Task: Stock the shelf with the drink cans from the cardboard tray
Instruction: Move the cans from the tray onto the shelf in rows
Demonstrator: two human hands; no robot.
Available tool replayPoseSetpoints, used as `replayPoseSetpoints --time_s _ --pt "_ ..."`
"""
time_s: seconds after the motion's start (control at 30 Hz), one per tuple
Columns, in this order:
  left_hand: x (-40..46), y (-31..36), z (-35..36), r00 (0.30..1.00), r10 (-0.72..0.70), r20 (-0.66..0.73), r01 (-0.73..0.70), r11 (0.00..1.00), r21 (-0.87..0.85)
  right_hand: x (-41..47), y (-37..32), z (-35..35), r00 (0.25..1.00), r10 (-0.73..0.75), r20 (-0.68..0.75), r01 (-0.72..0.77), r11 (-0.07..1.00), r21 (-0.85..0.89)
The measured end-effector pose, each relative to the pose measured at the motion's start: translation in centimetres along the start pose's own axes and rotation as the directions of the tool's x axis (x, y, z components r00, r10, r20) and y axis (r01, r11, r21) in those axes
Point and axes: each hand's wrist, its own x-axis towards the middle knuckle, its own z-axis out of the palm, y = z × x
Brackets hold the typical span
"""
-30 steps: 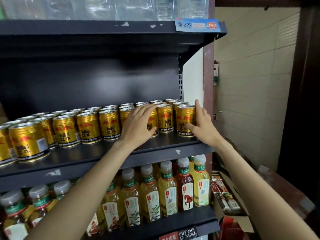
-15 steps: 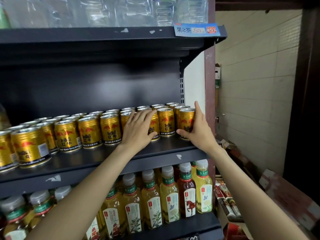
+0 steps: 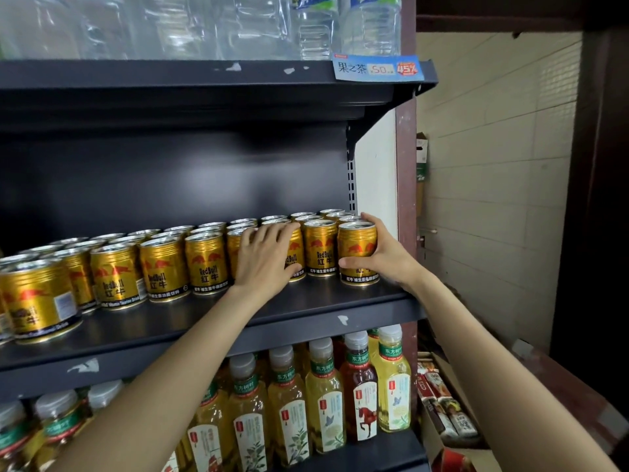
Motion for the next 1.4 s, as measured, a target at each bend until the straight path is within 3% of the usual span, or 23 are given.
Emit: replayPoseSetpoints --time_s 0.27,0.5,0.7,0.93,1.2,1.3,1.4 --pt "0.0 0.0 0.2 1.0 0.001 0.029 -0.001 1.0 0.014 -0.3 -0.1 0.0 0.997 -0.059 -0.055 0.053 0.994 -0.098" --pt "0.1 0.5 -0.3 0.998 0.015 0.068 -0.016 1.0 0.005 -0.6 -0.6 -1.3 0.999 0.001 0.04 -0.003 0.999 0.039" --pt "0.6 3.0 -1.6 0.994 0.108 -0.002 -0.106 0.974 -0.199 -0.6 -0.4 -2.8 0.994 0.045 0.105 -0.05 0.997 0.052" --pt "1.1 6.8 -1.3 0.974 0.203 0.105 -0.162 0.937 -0.308 -1.0 -0.5 -2.6 0.998 0.004 0.068 -0.005 1.0 0.016" --pt "0.8 7.7 -1.8 0.976 0.158 0.15 -0.1 0.935 -0.339 -1.8 -0.4 -2.5 0.999 0.018 0.038 -0.022 0.996 0.092" --pt "0.6 8.1 -3.4 0.977 0.106 0.186 -0.03 0.928 -0.371 -2.8 -1.0 -3.0 0.999 -0.027 -0.031 0.027 0.999 -0.023" --pt "-0.6 8.4 -5.3 0.988 -0.013 0.156 0.089 0.864 -0.496 -5.5 -2.2 -2.5 0.972 -0.167 -0.164 0.15 0.982 -0.112"
